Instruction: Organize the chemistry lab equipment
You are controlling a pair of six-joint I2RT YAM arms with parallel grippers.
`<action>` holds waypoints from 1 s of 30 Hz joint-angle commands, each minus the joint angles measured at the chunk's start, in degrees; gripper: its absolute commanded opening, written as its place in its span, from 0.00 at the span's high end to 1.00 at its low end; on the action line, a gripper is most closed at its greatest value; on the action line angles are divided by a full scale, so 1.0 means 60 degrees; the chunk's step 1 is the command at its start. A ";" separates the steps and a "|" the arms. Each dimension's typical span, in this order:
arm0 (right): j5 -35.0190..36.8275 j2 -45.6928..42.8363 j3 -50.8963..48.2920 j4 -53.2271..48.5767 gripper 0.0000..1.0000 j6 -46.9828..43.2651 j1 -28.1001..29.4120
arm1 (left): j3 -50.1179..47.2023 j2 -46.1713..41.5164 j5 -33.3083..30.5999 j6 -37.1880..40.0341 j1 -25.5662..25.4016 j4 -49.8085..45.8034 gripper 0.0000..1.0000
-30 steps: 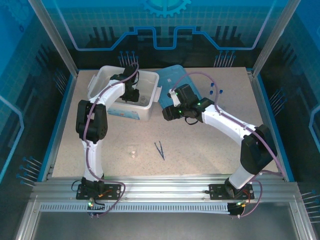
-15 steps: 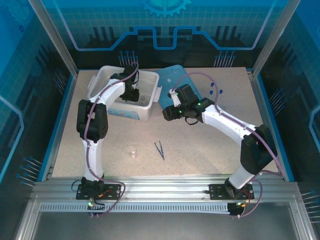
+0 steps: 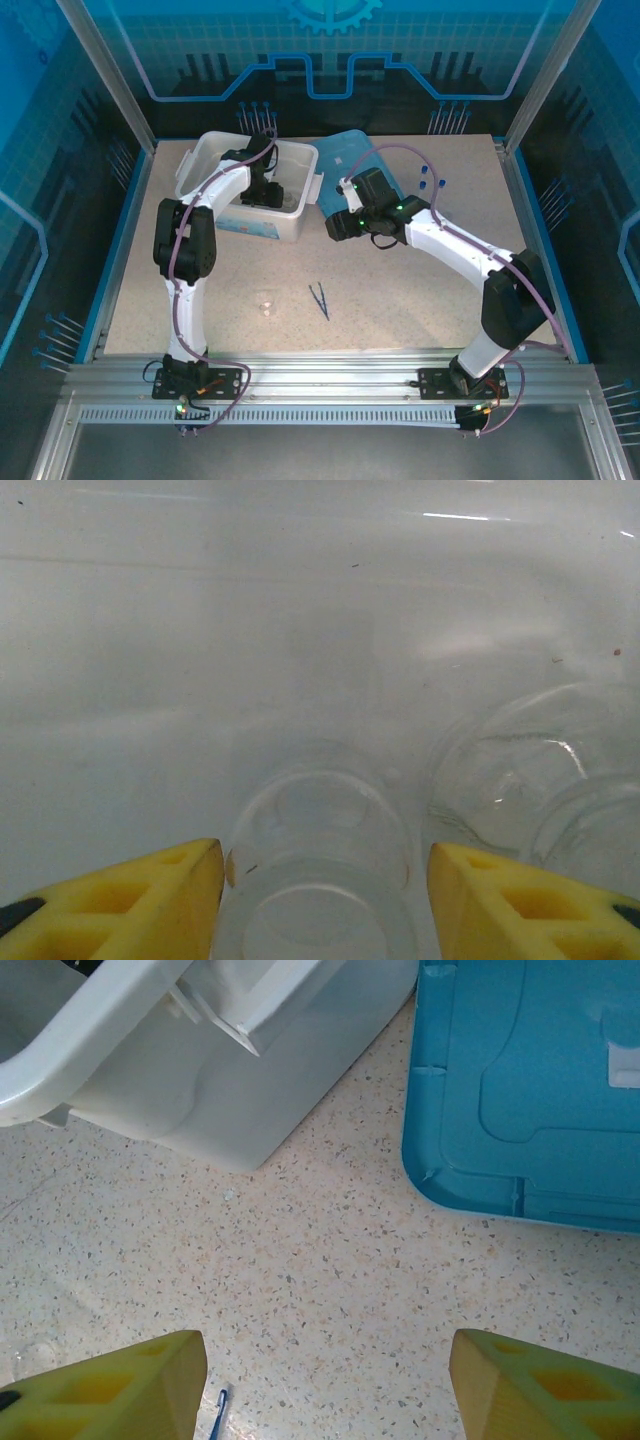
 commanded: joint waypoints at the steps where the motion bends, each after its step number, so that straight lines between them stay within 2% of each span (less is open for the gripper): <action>1: -0.0108 -0.0319 -0.0091 0.0097 0.33 0.0092 -0.0093 | -0.0045 -0.0468 0.0235 -0.0228 0.0050 -0.0316 0.40; 10: -0.0158 -0.0388 -0.0034 0.0057 0.33 0.0089 -0.0104 | 0.0024 -0.1559 -0.0281 -0.0393 0.0050 -0.0436 0.33; 12: -0.0167 -0.0402 -0.0011 0.0046 0.33 0.0078 -0.0097 | 0.0166 -0.1797 -0.0349 -0.0389 0.0050 -0.0609 0.28; 17: -0.0135 -0.0527 -0.0003 0.0002 0.32 0.0063 -0.0100 | 0.0178 -0.2558 -0.0356 -0.0507 -0.0014 -0.1034 0.27; 25: -0.0271 -0.0570 0.0012 -0.0042 0.32 -0.0024 0.0008 | -0.2063 -0.5197 -0.1213 -0.0878 -0.0878 -0.1001 0.29; 30: -0.0279 -0.0579 -0.0026 0.0016 0.32 -0.0249 0.0282 | -0.4143 -0.7068 -0.1854 -0.1611 -0.2003 -0.0920 0.31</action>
